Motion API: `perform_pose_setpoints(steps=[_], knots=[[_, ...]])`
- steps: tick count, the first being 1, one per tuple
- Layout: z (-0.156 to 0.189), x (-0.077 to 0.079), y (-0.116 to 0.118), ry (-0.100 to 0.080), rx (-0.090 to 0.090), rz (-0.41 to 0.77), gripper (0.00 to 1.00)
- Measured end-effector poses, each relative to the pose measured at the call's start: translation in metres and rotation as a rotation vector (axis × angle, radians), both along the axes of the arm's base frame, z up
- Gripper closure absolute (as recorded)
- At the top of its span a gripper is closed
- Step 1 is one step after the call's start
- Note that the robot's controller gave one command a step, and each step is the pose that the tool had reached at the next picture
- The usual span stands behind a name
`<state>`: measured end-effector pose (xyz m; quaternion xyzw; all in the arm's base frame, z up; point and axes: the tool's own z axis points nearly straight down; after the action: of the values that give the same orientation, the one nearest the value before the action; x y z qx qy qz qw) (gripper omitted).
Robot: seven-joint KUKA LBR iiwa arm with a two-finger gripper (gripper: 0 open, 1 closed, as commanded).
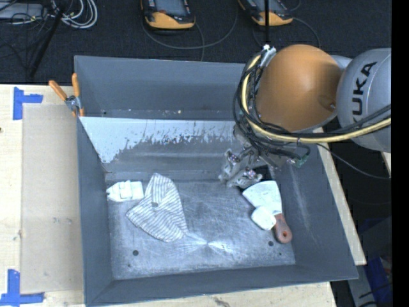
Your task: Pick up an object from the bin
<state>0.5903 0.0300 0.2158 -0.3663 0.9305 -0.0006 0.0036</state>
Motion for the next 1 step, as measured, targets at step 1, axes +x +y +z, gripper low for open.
perform_pose_setpoints(steps=[1], knots=[[-0.0028, -0.0016, -0.0005, 0.006, 0.001, -0.002, 1.00]])
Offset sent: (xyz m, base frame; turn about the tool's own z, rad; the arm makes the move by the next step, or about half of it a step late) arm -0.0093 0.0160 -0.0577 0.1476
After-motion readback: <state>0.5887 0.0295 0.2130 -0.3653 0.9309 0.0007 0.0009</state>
